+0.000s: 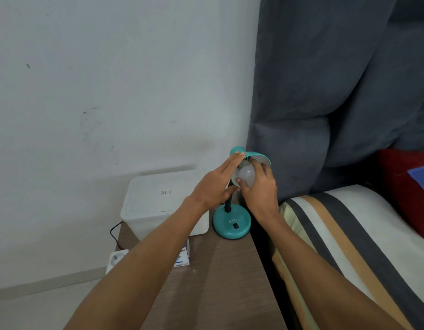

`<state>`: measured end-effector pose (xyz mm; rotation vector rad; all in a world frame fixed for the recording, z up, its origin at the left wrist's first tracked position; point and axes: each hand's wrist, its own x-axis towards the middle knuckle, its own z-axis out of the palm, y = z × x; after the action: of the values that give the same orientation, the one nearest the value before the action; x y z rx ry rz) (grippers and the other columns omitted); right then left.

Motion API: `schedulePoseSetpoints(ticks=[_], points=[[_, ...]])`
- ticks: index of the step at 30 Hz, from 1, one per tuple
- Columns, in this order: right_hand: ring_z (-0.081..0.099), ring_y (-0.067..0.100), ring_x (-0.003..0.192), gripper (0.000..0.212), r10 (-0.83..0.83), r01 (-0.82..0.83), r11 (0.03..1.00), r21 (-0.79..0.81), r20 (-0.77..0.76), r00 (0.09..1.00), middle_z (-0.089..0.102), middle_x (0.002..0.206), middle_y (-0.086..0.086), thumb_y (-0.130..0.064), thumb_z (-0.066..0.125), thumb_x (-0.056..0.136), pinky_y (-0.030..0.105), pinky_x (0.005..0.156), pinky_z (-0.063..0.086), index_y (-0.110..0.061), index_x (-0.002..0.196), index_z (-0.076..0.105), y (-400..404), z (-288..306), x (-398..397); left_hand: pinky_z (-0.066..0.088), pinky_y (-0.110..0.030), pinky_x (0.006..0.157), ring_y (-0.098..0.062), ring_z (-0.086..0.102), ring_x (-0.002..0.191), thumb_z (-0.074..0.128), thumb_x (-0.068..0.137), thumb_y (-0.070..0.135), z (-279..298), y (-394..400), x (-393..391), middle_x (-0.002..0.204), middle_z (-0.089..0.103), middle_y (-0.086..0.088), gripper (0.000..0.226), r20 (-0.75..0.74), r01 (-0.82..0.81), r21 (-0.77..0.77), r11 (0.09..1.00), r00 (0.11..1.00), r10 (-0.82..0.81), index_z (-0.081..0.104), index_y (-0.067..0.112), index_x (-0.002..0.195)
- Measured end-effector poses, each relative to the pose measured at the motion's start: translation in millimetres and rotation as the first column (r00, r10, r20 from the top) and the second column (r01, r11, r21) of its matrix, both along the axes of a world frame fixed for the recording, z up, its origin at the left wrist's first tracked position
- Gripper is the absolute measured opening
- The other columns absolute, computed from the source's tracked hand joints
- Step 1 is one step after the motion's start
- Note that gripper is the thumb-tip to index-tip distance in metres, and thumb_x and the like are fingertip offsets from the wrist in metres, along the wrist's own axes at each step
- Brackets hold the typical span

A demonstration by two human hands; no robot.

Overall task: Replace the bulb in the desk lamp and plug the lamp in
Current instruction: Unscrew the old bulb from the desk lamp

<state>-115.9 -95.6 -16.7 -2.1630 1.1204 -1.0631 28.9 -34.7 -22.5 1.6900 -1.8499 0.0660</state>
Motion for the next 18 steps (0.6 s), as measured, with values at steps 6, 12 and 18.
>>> schedulePoseSetpoints(ticks=[6,12,18], points=[[0.051,0.033,0.119,0.066,-0.008,-0.01,0.99,-0.138,-0.128,0.992,0.053,0.137,0.013,-0.002,0.078,0.076,0.035,0.096,0.045,-0.006,0.136,0.051,-4,-1,-4,0.051,-0.045,0.107,-0.036,0.053,0.136,0.076,0.091,0.021,1,2,0,0.169,0.026,-0.005,0.092,-0.003,-0.009,0.009,1.0,1.0,0.009,0.018,0.021,0.163],[0.053,0.032,0.117,0.066,0.0,-0.01,0.991,-0.134,-0.079,0.997,0.052,0.135,0.013,-0.006,0.078,0.077,0.041,0.097,0.047,-0.008,0.136,0.051,-1,1,-11,0.051,-0.043,0.108,-0.034,0.054,0.136,0.076,0.092,0.021,2,1,-3,0.169,0.025,-0.003,0.092,-0.004,-0.021,0.012,1.0,1.0,0.021,0.017,0.023,0.163],[0.058,0.034,0.115,0.064,-0.021,0.016,0.994,-0.11,-0.046,0.999,0.053,0.134,0.014,-0.007,0.077,0.078,0.045,0.093,0.05,-0.007,0.136,0.051,11,8,-26,0.057,-0.046,0.097,-0.032,0.046,0.143,0.078,0.088,0.016,14,10,-9,0.173,0.008,0.0,0.106,0.055,-0.061,0.075,0.995,0.997,0.057,0.004,0.028,0.164]])
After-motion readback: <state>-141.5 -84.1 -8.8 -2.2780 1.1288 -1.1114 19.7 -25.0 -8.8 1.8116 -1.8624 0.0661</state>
